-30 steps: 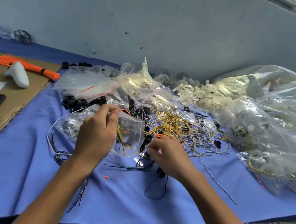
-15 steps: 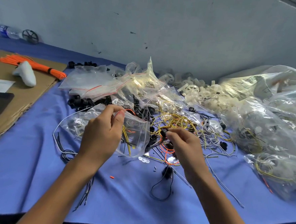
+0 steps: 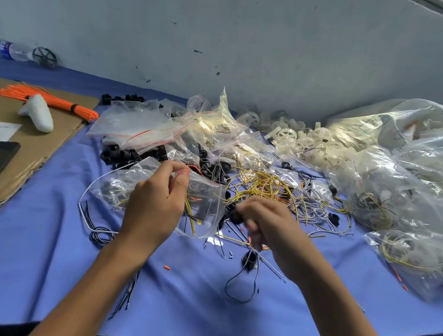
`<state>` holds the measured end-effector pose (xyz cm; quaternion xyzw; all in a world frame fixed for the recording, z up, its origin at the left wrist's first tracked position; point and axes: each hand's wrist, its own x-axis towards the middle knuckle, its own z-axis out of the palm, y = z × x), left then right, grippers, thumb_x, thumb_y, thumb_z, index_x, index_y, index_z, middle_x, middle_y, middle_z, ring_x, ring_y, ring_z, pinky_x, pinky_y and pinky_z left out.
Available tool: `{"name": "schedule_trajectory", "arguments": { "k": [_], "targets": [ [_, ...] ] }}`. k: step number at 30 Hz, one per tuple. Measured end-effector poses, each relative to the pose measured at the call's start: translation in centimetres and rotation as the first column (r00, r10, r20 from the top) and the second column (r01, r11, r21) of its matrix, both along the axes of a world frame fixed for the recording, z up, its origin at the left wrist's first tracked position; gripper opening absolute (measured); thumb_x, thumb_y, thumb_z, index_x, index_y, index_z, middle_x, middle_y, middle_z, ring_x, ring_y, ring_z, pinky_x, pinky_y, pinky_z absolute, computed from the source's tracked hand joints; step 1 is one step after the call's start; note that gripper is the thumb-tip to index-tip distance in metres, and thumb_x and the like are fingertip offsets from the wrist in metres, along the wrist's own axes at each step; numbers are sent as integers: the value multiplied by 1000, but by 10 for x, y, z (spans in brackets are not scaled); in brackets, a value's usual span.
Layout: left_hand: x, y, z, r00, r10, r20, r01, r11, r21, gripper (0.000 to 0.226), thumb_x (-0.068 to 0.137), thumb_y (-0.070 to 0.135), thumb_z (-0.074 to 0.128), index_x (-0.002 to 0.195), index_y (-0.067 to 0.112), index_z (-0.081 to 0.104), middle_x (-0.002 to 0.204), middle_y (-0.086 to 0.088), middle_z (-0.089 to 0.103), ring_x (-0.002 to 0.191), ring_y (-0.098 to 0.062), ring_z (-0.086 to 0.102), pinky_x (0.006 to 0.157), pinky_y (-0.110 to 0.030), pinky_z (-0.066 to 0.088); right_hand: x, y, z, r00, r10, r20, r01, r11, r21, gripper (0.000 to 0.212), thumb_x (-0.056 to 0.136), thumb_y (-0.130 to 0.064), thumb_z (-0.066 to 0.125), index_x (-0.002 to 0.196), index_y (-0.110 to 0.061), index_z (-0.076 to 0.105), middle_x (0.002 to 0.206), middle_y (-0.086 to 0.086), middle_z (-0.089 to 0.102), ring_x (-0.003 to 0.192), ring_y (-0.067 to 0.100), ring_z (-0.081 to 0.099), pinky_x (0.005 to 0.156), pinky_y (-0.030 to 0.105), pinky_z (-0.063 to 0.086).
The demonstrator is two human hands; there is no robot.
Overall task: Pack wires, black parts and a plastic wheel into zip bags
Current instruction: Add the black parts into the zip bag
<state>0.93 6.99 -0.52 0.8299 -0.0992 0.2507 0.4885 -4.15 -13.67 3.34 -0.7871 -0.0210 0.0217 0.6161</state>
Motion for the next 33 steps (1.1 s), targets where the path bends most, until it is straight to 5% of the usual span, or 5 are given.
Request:
{"name": "schedule_trajectory", "arguments": {
  "k": [4, 7, 19, 25, 33],
  "targets": [
    [-2, -3, 0, 1000, -13, 7, 13, 1000, 6, 13, 99, 41, 47, 101, 32, 57, 57, 10, 56, 57, -12, 54, 52, -31, 39, 1, 31, 1, 989, 122, 79, -101, 969, -224, 23, 92, -27, 59, 112, -28, 69, 85, -9, 69, 63, 14, 59, 52, 28, 43],
    [-1, -1, 1, 1000, -14, 8, 14, 1000, -8, 13, 101, 40, 47, 101, 32, 57, 59, 7, 58, 58, -14, 56, 55, -35, 45, 2, 38, -3, 972, 221, 74, -205, 962, -180, 58, 99, -16, 54, 148, -38, 35, 132, -11, 60, 97, 20, 67, 59, 28, 52],
    [-5, -1, 4, 999, -32, -6, 32, 999, -29, 14, 100, 39, 47, 101, 30, 58, 56, 6, 53, 53, -15, 50, 52, -35, 38, 8, 2, -24, 959, -21, 282, 89, 968, -233, 17, 94, -15, 59, 95, -22, 74, 59, -16, 57, 53, 3, 45, 53, 22, 34],
    [-4, -1, 3, 999, -25, -30, 23, 999, -48, 16, 99, 39, 47, 102, 30, 61, 58, 8, 54, 53, -11, 48, 51, -32, 33, 52, -29, -13, 944, -144, 295, 253, 893, -372, 15, 92, -17, 61, 96, -22, 74, 75, -9, 67, 65, 12, 60, 56, 27, 45],
    [-7, -7, 5, 998, -59, -31, 58, 998, -34, 10, 101, 37, 49, 99, 32, 58, 56, 16, 52, 50, -9, 45, 50, -29, 30, 139, -11, 3, 957, 106, 269, 101, 750, -654, 22, 95, -22, 57, 110, -20, 73, 113, -2, 71, 96, 11, 65, 75, 25, 49]
  ]
}}
